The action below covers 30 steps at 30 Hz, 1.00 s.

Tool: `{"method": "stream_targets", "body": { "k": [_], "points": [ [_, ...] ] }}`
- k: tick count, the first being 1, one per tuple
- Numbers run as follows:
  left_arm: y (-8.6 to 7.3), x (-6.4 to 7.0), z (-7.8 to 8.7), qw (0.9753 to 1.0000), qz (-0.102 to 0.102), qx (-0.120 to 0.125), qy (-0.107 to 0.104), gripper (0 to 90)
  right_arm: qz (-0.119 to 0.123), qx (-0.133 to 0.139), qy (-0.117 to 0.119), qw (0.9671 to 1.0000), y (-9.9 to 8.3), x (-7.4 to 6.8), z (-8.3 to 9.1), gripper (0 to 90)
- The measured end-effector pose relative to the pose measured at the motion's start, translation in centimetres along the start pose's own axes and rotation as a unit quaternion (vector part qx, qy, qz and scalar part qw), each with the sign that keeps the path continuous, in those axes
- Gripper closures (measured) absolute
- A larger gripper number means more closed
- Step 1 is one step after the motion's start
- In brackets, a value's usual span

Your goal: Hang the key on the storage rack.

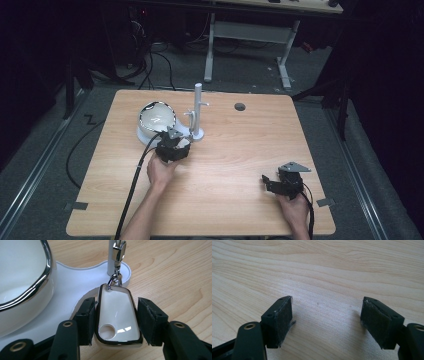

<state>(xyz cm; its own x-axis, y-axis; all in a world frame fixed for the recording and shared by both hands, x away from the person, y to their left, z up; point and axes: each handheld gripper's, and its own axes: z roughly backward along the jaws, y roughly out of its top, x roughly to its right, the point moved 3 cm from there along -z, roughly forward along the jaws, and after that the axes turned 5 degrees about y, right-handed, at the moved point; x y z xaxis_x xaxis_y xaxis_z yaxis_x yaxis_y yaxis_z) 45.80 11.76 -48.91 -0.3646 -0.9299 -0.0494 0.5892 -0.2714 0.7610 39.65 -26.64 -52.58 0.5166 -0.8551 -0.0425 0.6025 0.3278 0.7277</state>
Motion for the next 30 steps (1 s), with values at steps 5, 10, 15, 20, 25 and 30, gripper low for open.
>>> {"method": "stream_targets", "body": {
  "k": [5,10,15,20,25,30],
  "points": [
    [-0.1,-0.1,-0.4,1.0000,0.004,-0.005,0.000,50.0,0.000,0.000,0.000,1.0000,0.0,0.0,0.0,25.6],
    [-0.2,-0.2,-0.6,0.9999,0.007,-0.011,0.002,49.9,0.000,0.000,0.000,1.0000,0.0,0.0,0.0,25.6],
    [-0.4,-0.2,-0.9,0.9998,0.009,-0.017,0.002,49.3,0.000,0.000,0.000,1.0000,0.0,0.0,0.0,25.6],
    [-0.4,-0.2,-1.0,0.9997,0.014,-0.017,0.003,45.4,0.000,0.000,0.000,1.0000,0.0,0.0,0.0,25.6],
    [-0.3,-0.2,-0.7,0.9998,0.014,-0.015,0.002,39.4,0.000,0.000,0.000,1.0000,0.0,0.0,0.0,25.6],
    [-0.1,-0.2,0.2,0.9999,0.012,0.001,0.001,36.2,0.000,0.000,0.000,1.0000,0.0,0.0,0.0,25.6]
  ]
}}
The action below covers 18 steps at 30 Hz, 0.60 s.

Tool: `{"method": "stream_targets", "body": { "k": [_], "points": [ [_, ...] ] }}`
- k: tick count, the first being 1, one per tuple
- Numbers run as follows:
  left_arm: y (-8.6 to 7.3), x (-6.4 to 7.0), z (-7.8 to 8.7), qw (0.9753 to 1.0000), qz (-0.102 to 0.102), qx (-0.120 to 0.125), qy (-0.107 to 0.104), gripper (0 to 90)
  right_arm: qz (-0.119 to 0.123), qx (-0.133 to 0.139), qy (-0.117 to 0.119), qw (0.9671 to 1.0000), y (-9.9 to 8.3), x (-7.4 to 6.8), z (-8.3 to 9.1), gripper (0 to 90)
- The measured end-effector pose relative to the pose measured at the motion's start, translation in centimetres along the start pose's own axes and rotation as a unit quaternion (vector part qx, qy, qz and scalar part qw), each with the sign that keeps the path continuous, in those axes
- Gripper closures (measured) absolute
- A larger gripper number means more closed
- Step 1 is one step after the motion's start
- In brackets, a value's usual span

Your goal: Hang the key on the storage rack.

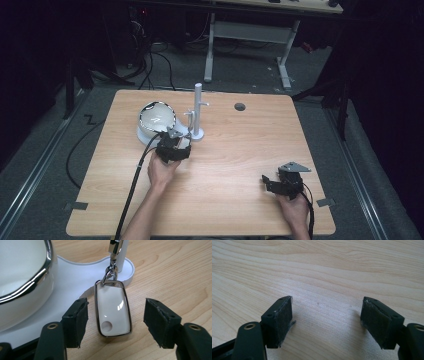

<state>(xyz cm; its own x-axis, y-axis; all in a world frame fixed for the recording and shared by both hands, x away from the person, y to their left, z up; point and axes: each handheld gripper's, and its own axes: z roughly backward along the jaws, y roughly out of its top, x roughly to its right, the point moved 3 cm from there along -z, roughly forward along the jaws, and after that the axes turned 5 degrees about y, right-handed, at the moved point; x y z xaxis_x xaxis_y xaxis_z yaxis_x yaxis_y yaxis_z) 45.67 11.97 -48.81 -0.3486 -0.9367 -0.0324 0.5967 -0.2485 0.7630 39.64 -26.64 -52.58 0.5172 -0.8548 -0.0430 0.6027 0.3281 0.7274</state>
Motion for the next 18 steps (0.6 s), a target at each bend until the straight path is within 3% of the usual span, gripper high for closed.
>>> {"method": "stream_targets", "body": {
  "k": [18],
  "points": [
    [-0.8,-1.6,3.1,0.9986,0.035,0.039,-0.003,35.9,0.000,0.001,0.000,1.0000,0.0,0.0,0.0,25.6]
  ]
}}
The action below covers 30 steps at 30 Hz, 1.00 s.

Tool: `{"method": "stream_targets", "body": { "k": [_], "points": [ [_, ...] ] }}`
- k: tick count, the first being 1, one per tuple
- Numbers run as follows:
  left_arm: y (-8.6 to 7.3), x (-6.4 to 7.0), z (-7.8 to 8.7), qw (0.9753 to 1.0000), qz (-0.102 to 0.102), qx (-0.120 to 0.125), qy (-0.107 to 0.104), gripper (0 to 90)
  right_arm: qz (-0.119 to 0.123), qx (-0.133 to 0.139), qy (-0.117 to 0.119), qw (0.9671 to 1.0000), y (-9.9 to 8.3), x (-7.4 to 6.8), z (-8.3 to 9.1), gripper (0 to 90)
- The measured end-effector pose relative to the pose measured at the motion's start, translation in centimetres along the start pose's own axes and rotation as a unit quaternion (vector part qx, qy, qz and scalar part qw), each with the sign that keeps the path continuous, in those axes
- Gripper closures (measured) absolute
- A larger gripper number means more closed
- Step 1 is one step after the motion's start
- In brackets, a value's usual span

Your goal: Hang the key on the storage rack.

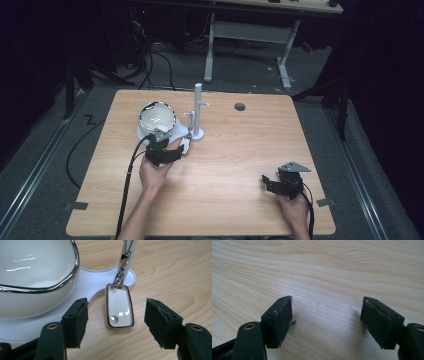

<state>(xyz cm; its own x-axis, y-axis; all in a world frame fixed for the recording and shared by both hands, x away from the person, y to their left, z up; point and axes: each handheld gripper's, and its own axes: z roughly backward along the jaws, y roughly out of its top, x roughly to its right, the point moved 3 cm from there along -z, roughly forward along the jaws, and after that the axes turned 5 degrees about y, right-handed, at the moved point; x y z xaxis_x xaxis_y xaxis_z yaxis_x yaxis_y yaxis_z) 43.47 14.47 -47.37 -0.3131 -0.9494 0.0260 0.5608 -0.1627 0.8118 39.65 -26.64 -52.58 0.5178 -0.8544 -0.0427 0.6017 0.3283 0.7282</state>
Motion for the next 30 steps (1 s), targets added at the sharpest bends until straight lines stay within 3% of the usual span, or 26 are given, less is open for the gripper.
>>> {"method": "stream_targets", "body": {
  "k": [15,25,30],
  "points": [
    [-0.4,-0.8,1.7,0.9998,0.013,0.018,-0.001,36.1,0.000,0.000,0.000,1.0000,0.0,0.0,0.0,25.6],
    [-1.2,-1.5,2.3,0.9988,0.040,0.026,-0.004,36.3,0.000,0.000,0.000,1.0000,0.0,0.0,0.0,25.6],
    [-1.6,-1.8,2.8,0.9988,0.042,0.025,-0.003,36.3,0.000,0.000,0.000,1.0000,0.0,0.0,0.0,25.6]
  ]
}}
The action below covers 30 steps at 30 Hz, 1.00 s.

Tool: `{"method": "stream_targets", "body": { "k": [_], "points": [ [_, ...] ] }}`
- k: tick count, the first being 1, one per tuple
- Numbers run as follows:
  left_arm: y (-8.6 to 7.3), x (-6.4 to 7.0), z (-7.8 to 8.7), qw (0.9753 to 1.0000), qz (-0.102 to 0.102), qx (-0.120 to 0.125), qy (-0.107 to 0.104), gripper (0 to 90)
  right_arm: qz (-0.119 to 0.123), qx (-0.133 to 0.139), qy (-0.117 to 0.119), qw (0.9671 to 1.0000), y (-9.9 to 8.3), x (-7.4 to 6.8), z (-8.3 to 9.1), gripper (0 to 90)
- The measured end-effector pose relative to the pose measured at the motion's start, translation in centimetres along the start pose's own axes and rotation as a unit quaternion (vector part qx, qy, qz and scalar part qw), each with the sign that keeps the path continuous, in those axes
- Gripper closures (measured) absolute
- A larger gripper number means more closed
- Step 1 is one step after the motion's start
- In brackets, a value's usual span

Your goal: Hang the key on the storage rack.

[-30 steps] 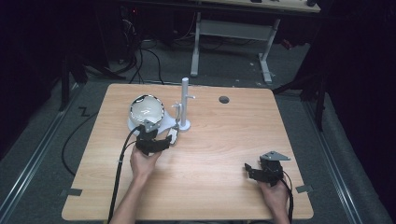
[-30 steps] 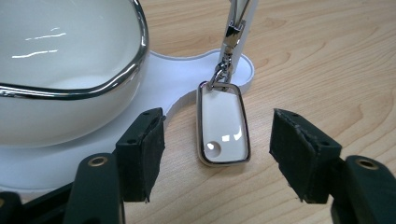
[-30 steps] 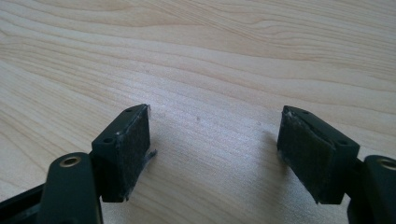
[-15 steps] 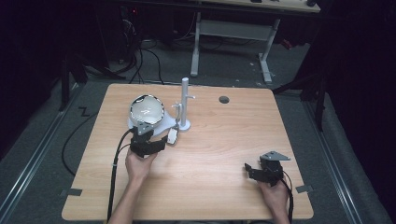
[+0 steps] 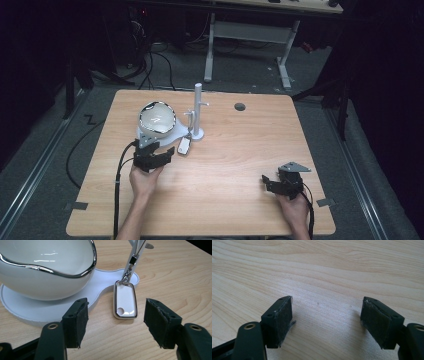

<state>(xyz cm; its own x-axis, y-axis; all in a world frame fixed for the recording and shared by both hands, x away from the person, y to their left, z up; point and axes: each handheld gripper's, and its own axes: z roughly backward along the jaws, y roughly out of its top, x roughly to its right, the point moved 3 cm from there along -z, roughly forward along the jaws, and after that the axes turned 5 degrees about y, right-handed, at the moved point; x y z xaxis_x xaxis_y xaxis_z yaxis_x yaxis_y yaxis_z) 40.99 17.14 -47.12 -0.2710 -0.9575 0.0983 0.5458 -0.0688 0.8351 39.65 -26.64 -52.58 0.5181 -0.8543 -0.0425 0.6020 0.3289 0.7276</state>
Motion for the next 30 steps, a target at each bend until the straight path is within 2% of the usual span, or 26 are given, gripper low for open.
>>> {"method": "stream_targets", "body": {
  "k": [4,30],
  "points": [
    [-0.5,0.0,0.2,0.9999,-0.010,-0.007,0.004,36.4,0.000,0.000,0.000,1.0000,0.0,0.0,0.0,25.6],
    [-1.9,-0.4,2.0,1.0000,-0.002,0.002,-0.002,37.0,0.000,0.000,0.000,1.0000,0.0,0.0,0.0,25.6]
  ]
}}
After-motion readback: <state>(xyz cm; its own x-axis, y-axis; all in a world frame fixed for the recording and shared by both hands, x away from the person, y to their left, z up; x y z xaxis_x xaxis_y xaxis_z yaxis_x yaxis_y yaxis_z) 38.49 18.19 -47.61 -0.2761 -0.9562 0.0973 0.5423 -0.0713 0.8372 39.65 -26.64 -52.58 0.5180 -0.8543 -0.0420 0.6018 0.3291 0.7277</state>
